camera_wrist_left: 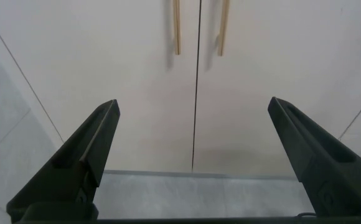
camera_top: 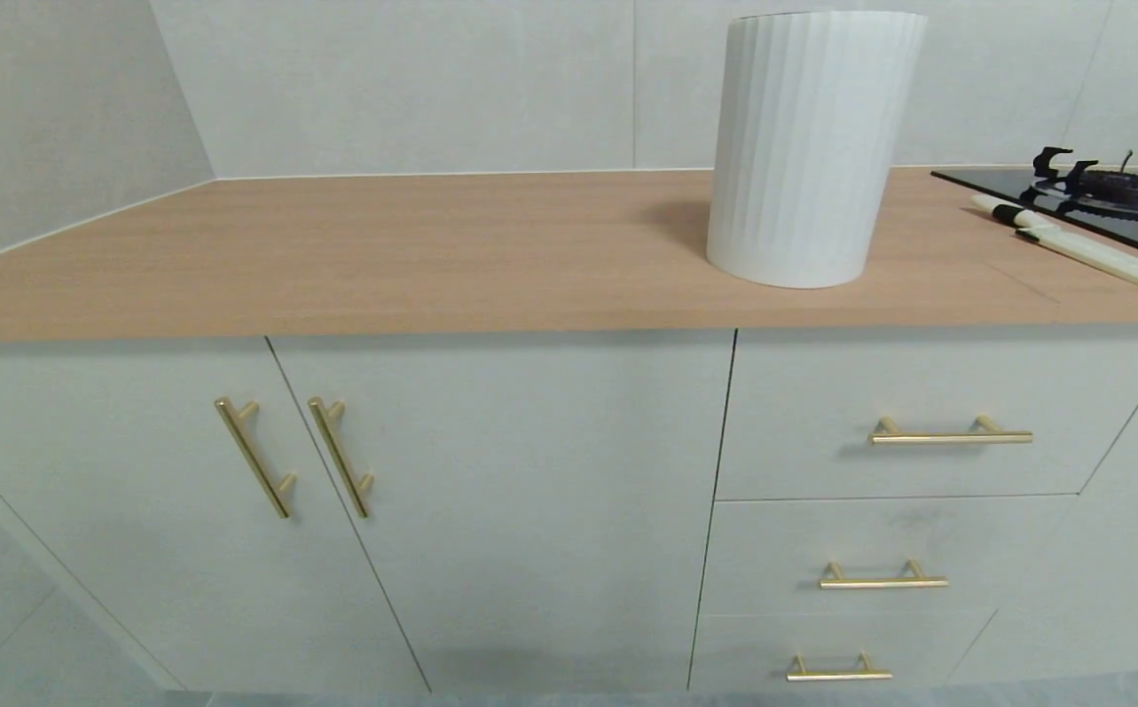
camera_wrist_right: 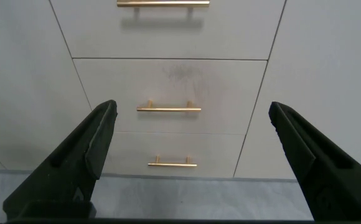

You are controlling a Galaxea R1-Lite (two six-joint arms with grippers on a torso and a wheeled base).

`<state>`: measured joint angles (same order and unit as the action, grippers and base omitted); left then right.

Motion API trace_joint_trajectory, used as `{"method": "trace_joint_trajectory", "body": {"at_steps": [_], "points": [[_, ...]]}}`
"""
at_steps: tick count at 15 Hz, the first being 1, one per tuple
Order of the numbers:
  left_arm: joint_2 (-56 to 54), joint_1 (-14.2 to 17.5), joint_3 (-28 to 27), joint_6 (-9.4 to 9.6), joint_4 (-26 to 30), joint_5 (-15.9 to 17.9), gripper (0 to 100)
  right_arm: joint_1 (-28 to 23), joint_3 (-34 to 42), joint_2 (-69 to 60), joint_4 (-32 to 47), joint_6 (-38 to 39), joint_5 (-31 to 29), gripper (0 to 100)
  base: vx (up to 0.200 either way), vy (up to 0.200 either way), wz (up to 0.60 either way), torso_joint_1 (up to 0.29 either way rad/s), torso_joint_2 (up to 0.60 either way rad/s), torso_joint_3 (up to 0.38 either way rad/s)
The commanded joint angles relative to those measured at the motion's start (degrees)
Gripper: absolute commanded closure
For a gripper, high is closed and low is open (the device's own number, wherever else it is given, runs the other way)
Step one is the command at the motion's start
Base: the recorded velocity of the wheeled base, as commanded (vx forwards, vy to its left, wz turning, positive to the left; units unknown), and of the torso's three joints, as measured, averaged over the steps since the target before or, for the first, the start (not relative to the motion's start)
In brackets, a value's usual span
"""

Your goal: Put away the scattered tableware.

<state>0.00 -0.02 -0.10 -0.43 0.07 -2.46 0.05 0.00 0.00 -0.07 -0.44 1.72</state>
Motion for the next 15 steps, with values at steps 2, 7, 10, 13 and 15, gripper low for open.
{"method": "trace_joint_trajectory", "body": {"at_steps": [2,7,10,13,15], "points": [[0.00,0.02,0.01,-0.01,-0.07,0.00,0,0.13,0.00,0.09,-0.01,0.00,0.04,0,0.000,-0.200,0.00,0.005,0.00,0.002],[0.00,0.02,0.01,-0.01,-0.07,0.00,0,0.04,0.00,0.09,-0.01,0.00,0.04,0,0.000,-0.200,0.00,0.001,0.00,0.003],[0.00,0.02,0.01,-0.01,-0.07,0.00,0,0.04,0.00,0.09,-0.01,-0.09,0.04,0,0.000,-0.067,0.00,-0.002,0.00,0.002],[0.00,0.02,0.01,-0.01,-0.07,0.00,0,0.04,0.00,0.09,-0.01,-0.09,0.04,0,0.000,0.000,0.00,0.000,0.00,0.000],[0.00,0.02,0.01,-0.01,-0.07,0.00,0,0.13,0.00,0.09,-0.01,-0.09,0.04,0,0.000,0.000,0.00,0.000,0.00,0.000]]}}
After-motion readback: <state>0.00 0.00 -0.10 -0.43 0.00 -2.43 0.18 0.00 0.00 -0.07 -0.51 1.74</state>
